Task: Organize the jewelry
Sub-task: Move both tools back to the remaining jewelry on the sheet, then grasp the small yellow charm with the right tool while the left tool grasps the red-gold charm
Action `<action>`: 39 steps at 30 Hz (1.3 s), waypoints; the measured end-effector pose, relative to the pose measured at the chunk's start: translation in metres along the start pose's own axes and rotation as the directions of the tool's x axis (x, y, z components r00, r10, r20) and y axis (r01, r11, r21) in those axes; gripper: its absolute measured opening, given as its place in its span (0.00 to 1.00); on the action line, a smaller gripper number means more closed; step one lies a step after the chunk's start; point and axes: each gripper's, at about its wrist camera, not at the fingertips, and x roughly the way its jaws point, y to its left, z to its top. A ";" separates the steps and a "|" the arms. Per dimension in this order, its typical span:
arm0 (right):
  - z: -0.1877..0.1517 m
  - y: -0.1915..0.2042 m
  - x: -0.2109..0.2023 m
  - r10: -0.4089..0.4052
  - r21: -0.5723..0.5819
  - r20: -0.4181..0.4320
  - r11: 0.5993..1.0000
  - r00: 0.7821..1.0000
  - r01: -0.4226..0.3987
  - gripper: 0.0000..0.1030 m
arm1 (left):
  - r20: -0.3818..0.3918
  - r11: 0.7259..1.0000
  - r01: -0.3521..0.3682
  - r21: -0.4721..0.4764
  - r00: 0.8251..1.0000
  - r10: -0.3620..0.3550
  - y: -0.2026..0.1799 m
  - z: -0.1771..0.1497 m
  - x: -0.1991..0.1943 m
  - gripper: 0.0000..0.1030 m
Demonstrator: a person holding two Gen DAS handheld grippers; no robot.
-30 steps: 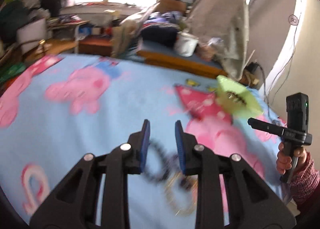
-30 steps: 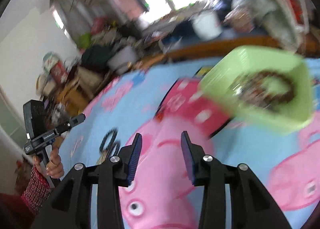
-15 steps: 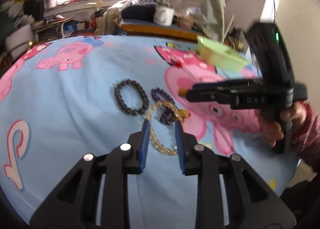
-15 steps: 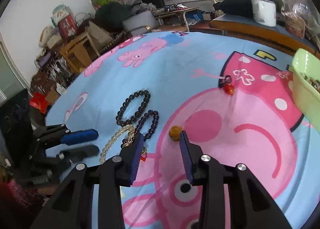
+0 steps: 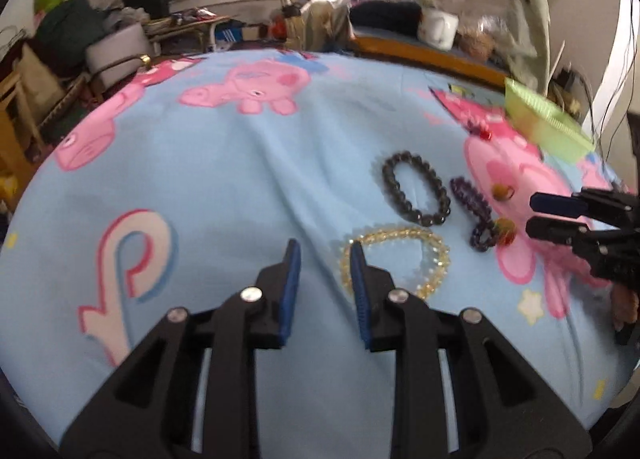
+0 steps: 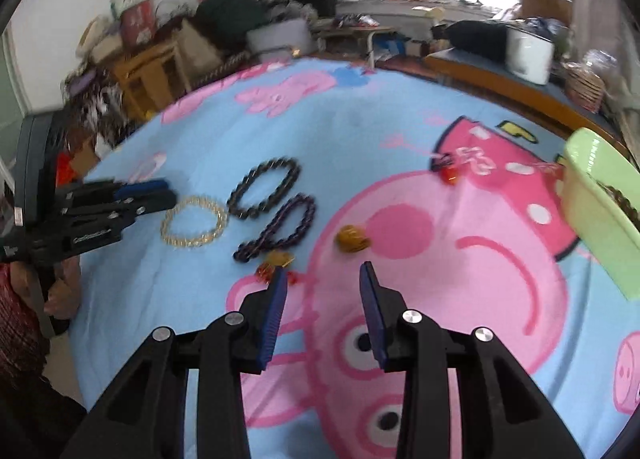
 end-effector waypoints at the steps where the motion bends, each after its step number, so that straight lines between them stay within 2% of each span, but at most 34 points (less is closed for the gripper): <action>1: 0.002 -0.004 -0.001 -0.001 0.015 0.006 1.000 1.000 0.001 0.07 | 0.017 1.000 0.029 -0.007 0.999 -0.029 0.000 -0.001 -0.008 0.23; 5: 0.015 -0.019 0.007 -0.011 0.073 0.012 0.997 1.000 0.010 0.07 | 0.067 0.991 0.116 0.074 0.990 -0.121 -0.028 0.002 -0.022 0.23; 7: 0.021 -0.021 0.016 -0.006 0.082 0.009 0.997 1.000 0.005 0.02 | 0.075 0.982 0.143 0.127 0.985 -0.153 -0.047 0.004 -0.020 0.23; 11: 0.018 -0.018 0.030 0.002 0.042 -0.032 0.999 0.999 -0.001 0.00 | 0.079 0.956 0.143 0.256 0.983 -0.168 -0.081 -0.002 -0.018 0.23; 16: -0.008 -0.019 0.009 0.012 0.034 -0.040 0.999 0.999 -0.011 0.00 | 0.076 0.902 0.137 0.409 0.980 -0.183 -0.114 -0.009 -0.012 0.23; 21: -0.040 -0.031 -0.019 0.059 0.127 -0.005 0.990 0.998 -0.058 0.00 | 0.062 0.852 0.186 0.488 0.967 -0.247 -0.130 -0.002 0.003 0.23; 23: -0.045 -0.038 -0.024 0.089 0.177 0.015 0.980 0.996 -0.091 0.00 | 0.031 0.836 0.216 0.505 0.963 -0.268 -0.132 0.002 0.013 0.23; 26: -0.049 -0.052 -0.026 0.154 0.262 0.048 0.951 0.987 -0.162 0.00 | -0.021 0.840 0.237 0.488 0.965 -0.261 -0.131 0.006 0.029 0.23; 27: -0.049 -0.055 -0.026 0.175 0.277 0.061 0.943 0.983 -0.185 0.00 | -0.055 0.840 0.265 0.473 0.961 -0.272 -0.129 0.008 0.035 0.23; 29: -0.050 -0.057 -0.028 0.205 0.287 0.076 0.933 0.976 -0.218 0.00 | -0.071 0.837 0.295 0.462 0.952 -0.296 -0.127 0.008 0.036 0.22; 30: -0.049 -0.058 -0.028 0.217 0.289 0.079 0.929 0.973 -0.231 0.00 | -0.078 0.831 0.312 0.461 0.947 -0.312 -0.127 0.008 0.036 0.10; 31: -0.049 -0.058 -0.028 0.225 0.291 0.080 0.927 0.971 -0.238 0.00 | -0.107 0.817 0.351 0.458 0.934 -0.342 -0.127 0.006 0.036 0.05; 33: -0.048 -0.060 -0.029 0.244 0.293 0.083 0.921 0.966 -0.257 0.00 | -0.171 0.775 0.437 0.456 0.898 -0.405 -0.132 0.000 0.035 0.04; 34: -0.048 -0.059 -0.029 0.256 0.296 0.088 0.916 0.963 -0.270 0.00 | -0.184 0.749 0.462 0.475 0.884 -0.429 -0.136 -0.005 0.031 0.04; 36: -0.049 -0.063 -0.032 0.276 0.310 0.106 0.904 0.955 -0.295 0.00 | -0.182 0.715 0.501 0.487 0.859 -0.478 -0.136 -0.009 0.020 0.04; 37: -0.049 -0.065 -0.032 0.277 0.320 0.114 0.899 0.954 -0.299 0.00 | -0.171 0.710 0.521 0.475 0.845 -0.506 -0.133 -0.008 0.014 0.04; 38: -0.049 -0.068 -0.034 0.280 0.329 0.122 0.894 0.952 -0.305 0.00 | -0.150 0.718 0.516 0.467 0.847 -0.510 -0.131 -0.007 0.010 0.04; 39: -0.050 -0.070 -0.036 0.286 0.336 0.137 0.887 0.948 -0.316 0.00 | -0.121 0.744 0.495 0.450 0.859 -0.498 -0.126 -0.003 0.008 0.07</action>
